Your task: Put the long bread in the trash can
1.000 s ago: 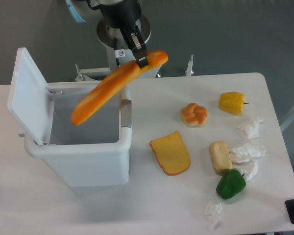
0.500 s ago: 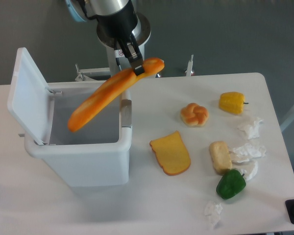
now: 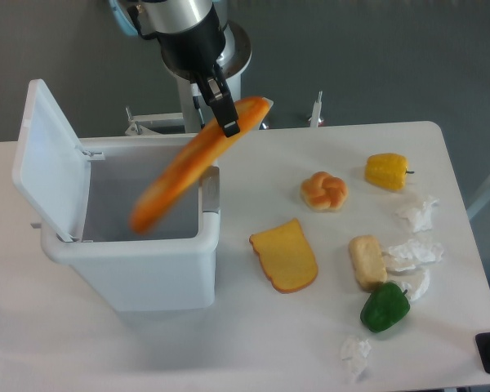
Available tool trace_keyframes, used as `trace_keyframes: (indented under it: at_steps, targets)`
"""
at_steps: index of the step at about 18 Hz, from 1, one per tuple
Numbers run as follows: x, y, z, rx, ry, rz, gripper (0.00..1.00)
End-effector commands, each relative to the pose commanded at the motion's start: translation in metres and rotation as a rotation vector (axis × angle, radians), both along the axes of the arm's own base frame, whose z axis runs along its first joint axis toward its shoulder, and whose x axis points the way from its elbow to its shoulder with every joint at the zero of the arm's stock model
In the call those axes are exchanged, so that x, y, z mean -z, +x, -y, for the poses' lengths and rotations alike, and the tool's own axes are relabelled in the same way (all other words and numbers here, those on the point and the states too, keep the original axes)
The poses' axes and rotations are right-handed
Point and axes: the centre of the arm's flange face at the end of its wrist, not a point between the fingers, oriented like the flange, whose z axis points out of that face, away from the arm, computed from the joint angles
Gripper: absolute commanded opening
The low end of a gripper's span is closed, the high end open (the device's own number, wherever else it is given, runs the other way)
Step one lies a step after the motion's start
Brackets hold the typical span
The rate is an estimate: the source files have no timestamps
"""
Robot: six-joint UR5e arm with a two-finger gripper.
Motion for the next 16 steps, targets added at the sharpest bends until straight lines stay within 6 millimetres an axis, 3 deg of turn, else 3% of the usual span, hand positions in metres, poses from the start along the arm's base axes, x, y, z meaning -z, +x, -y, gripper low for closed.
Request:
trace_keyframes:
  at_steps: [2,7,13,16]
  targets:
    - [-0.003,0.0,0.0,-0.001,0.005,-0.004,0.79]
    - [-0.003,0.002,-0.001,-0.003,0.023,0.008,1.0]
    - [0.002,0.003,-0.004,-0.136,0.113,0.083,1.0]
    - [0.006,-0.018,0.007,-0.211,0.138,0.114,1.0]
